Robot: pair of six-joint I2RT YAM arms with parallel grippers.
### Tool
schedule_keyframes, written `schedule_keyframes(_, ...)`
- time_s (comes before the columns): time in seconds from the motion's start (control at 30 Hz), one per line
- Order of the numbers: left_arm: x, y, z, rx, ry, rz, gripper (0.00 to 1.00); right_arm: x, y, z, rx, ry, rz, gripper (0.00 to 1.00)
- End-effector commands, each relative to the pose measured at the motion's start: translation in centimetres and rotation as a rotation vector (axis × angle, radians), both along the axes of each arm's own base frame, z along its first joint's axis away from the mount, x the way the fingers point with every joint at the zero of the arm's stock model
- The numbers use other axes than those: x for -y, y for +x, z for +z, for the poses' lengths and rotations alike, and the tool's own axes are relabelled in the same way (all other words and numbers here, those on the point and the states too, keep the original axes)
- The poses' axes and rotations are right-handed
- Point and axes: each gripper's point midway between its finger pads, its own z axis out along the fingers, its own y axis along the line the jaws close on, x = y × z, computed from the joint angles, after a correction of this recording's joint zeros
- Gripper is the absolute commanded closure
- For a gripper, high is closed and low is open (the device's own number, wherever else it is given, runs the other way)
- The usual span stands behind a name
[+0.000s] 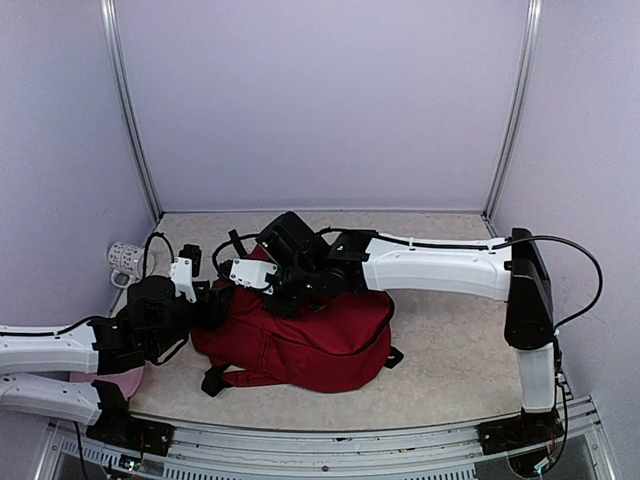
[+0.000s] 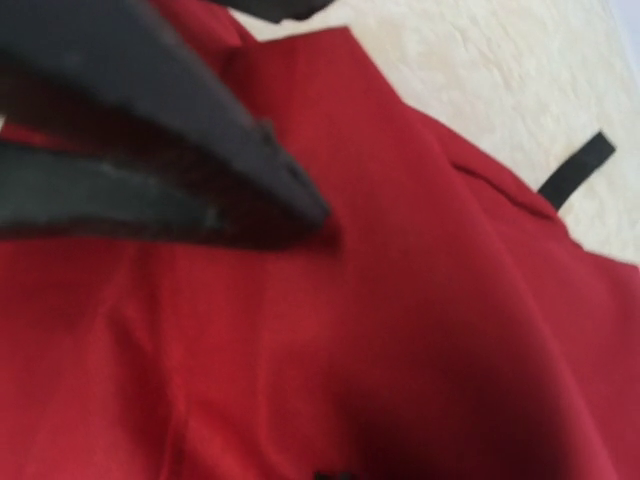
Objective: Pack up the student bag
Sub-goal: Zip the lower front pocket of the student bag.
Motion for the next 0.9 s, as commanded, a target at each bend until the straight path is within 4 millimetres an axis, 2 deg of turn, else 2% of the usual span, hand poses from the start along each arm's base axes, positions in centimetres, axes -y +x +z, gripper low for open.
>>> schedule_keyframes(0.0, 0.7, -0.4, 0.1, 0.002, 0.005, -0.057, 0.42, -0.7, -0.4, 2.0, 0.000, 0.045, -0.005, 0.97)
schedule_keyframes(0.2, 3.3, -3.3, 3.1, 0.186, 0.044, -0.223, 0.42, -1.0, -1.9, 5.7, -0.139, 0.199, 0.032, 1.00)
schedule_keyframes(0.37, 6.7, -7.4, 5.2, 0.362, 0.179, -0.382, 0.41, 0.4, -1.0, 7.1, -0.314, 0.340, 0.024, 1.00)
schedule_keyframes(0.43, 7.2, -8.4, 5.1, 0.405, 0.227, -0.404, 0.39, 0.8, -0.8, 8.0, -0.379, 0.410, 0.035, 1.00)
schedule_keyframes(0.5, 7.2, -7.9, 4.2, 0.394, 0.266, -0.392, 0.37, 1.2, -0.7, 8.6, -0.422, 0.461, 0.038, 1.00)
schedule_keyframes(0.63, 7.2, -5.9, 2.6, 0.369, 0.376, -0.322, 0.22, 1.5, -0.4, 9.1, -0.476, 0.529, 0.034, 1.00)
schedule_keyframes(0.7, 7.9, -5.0, 2.7, 0.366, 0.406, -0.311, 0.16, 1.7, -0.2, 9.3, -0.496, 0.556, 0.026, 1.00)
schedule_keyframes(0.8, 9.0, -3.5, 2.3, 0.344, 0.440, -0.291, 0.15, 1.8, -0.2, 9.9, -0.525, 0.611, 0.029, 1.00)
schedule_keyframes(0.87, 9.5, -2.7, 1.8, 0.336, 0.456, -0.279, 0.18, 1.8, -0.6, 10.3, -0.546, 0.647, 0.054, 1.00)
